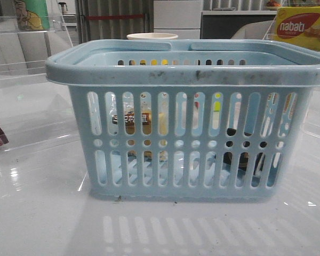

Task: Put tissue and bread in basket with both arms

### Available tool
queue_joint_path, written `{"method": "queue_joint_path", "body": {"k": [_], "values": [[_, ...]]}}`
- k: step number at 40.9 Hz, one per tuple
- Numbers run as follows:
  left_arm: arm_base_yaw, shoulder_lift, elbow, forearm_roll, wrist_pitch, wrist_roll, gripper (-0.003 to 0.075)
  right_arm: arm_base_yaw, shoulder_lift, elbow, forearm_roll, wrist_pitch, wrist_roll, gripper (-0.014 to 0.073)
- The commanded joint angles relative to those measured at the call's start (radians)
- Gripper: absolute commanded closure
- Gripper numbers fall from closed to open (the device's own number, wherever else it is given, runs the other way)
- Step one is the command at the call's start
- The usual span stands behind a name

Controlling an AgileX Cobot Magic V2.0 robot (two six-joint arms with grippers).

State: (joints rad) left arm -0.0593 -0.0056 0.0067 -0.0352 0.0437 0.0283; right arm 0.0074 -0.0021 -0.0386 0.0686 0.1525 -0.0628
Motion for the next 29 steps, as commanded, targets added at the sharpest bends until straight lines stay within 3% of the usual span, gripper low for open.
{"method": "queue_joint_path", "body": {"k": [1,29], "values": [[0.0,-0.018,0.007,-0.005,-0.084,0.0,0.0627,-0.006,-0.028,0.033,0.006,-0.182,0.0,0.0567],[0.0,-0.016,0.007,-0.005,-0.082,0.0,0.0627,-0.006,-0.029,0.061,0.006,-0.207,0.0,0.0567]]}}
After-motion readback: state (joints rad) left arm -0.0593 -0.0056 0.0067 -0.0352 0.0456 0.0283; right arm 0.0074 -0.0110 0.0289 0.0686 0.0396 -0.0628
